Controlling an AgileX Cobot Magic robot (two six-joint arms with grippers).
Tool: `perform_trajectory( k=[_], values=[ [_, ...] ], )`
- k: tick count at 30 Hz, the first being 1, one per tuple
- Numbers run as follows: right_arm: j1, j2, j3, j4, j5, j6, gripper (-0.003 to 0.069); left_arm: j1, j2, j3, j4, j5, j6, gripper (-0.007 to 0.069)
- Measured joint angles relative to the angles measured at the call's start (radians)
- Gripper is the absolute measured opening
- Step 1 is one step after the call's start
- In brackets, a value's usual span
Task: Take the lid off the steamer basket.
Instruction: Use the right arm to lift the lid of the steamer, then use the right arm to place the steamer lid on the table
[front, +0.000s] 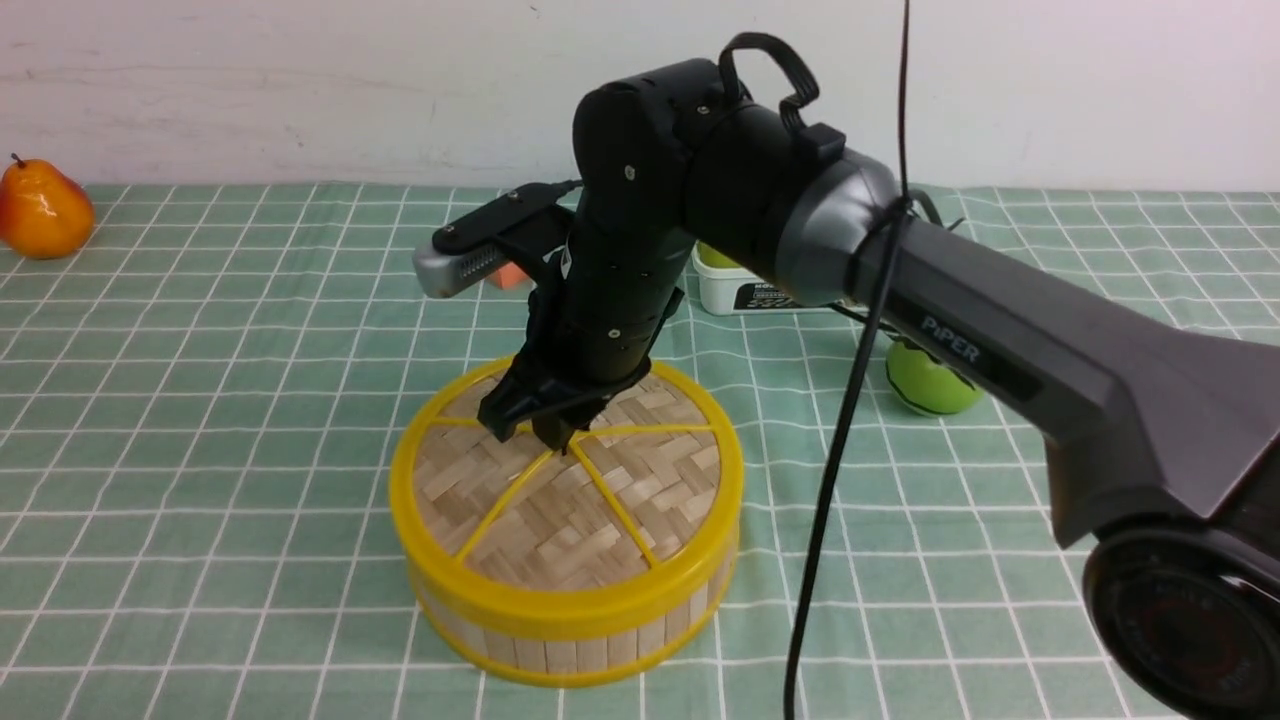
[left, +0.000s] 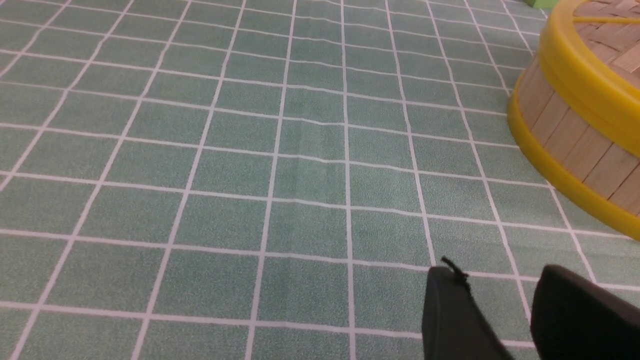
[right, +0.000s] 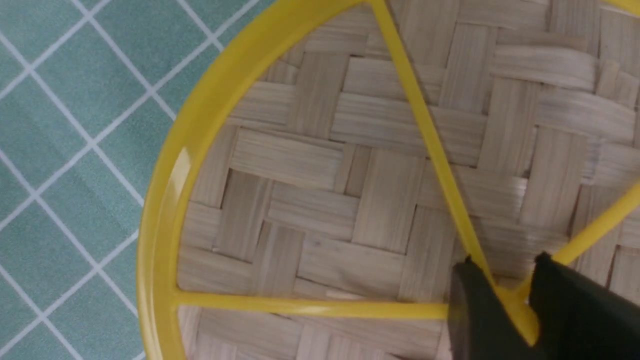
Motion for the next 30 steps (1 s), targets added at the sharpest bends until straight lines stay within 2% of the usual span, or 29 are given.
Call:
perform_trajectory(
  k=[2, 11, 17, 23, 24, 30],
  values=[
    [0.0, 0.0, -0.001, -0.003, 0.0, 0.0, 0.0083, 0.0, 0.0, 0.0, 0.0, 0.0, 0.0, 0.0239],
    [0.0, -0.025, -0.081, -0.062, 0.036, 0.0, 0.0082, 0.0, 0.0, 0.0, 0.0, 0.0, 0.0, 0.0239],
    [-0.048, -0.241, -0.102, -0.089, 0.036, -0.008, 0.0082, 0.0, 0.0, 0.0, 0.0, 0.0, 0.0, 0.0239],
    [-0.169, -0.494, 0.128, -0.097, 0.034, -0.029, 0.0082, 0.0, 0.0, 0.0, 0.0, 0.0, 0.0, 0.0239],
    [-0.217, -0.559, 0.238, -0.099, 0.036, -0.04, 0.0082, 0.0, 0.0, 0.0, 0.0, 0.0, 0.0, 0.0239],
    [-0.365, -0.699, 0.621, -0.096, 0.005, -0.046, 0.0082, 0.0, 0.0, 0.0, 0.0, 0.0, 0.0, 0.0239]
  ],
)
